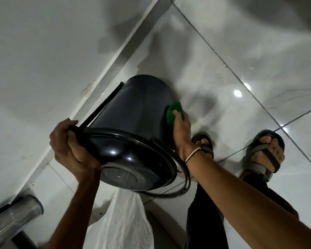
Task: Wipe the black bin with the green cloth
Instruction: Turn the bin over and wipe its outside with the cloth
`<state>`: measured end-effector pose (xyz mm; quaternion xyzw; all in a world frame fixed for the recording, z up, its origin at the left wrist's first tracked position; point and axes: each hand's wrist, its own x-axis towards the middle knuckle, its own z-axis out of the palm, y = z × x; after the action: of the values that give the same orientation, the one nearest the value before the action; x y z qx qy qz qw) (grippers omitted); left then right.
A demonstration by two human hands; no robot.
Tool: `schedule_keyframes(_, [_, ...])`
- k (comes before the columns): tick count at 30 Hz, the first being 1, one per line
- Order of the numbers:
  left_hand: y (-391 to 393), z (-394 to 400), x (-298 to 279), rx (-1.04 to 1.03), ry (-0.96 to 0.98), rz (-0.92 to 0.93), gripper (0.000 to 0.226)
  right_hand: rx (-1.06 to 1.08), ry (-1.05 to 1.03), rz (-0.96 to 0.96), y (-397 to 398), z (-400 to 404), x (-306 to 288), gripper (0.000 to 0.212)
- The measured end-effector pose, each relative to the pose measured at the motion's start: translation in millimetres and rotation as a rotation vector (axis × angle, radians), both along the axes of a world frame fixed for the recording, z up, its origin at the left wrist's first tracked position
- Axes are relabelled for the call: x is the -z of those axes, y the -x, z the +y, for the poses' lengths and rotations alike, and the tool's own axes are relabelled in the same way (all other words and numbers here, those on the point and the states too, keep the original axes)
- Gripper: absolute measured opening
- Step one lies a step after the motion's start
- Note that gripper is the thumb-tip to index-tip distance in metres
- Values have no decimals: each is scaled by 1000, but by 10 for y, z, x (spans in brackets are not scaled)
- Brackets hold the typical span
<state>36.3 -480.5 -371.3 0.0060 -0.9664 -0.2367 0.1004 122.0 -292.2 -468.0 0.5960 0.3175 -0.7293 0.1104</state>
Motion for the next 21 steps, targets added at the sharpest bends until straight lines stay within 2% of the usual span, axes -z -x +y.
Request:
schedule_keyframes(2, [-30,111,-12,20,-34,44,33,13,68,-84,-1,30,82,46])
schedule_keyframes(4, [-62,233,-40,56,-28,35,32,-2,72,-64,-33,65,91,45])
schedule_keyframes(6, [-93,265,-43,91,-18,32,32,-43,-6,68,-105,121,21,42])
schedule_keyframes(8, [-141,293,-53,97,-1,22,32,-143,-90,299,-153,186,-121,42])
schedule_keyframes(11, [-205,335,-62,118,2,6,34,-402,-222,668,-81,231,-404,45])
schedule_keyframes(13, [-222,333,-61,152,-20,5,36,-613,-287,824,63,241,-535,45])
schedule_keyframes(18, [-329,264,-38,216,-94,13,47,-1043,-350,948,471,259,-650,40])
schedule_keyframes(21, [-377,221,-12,212,-86,23,44,-1092,-370,971,558,187,-644,38])
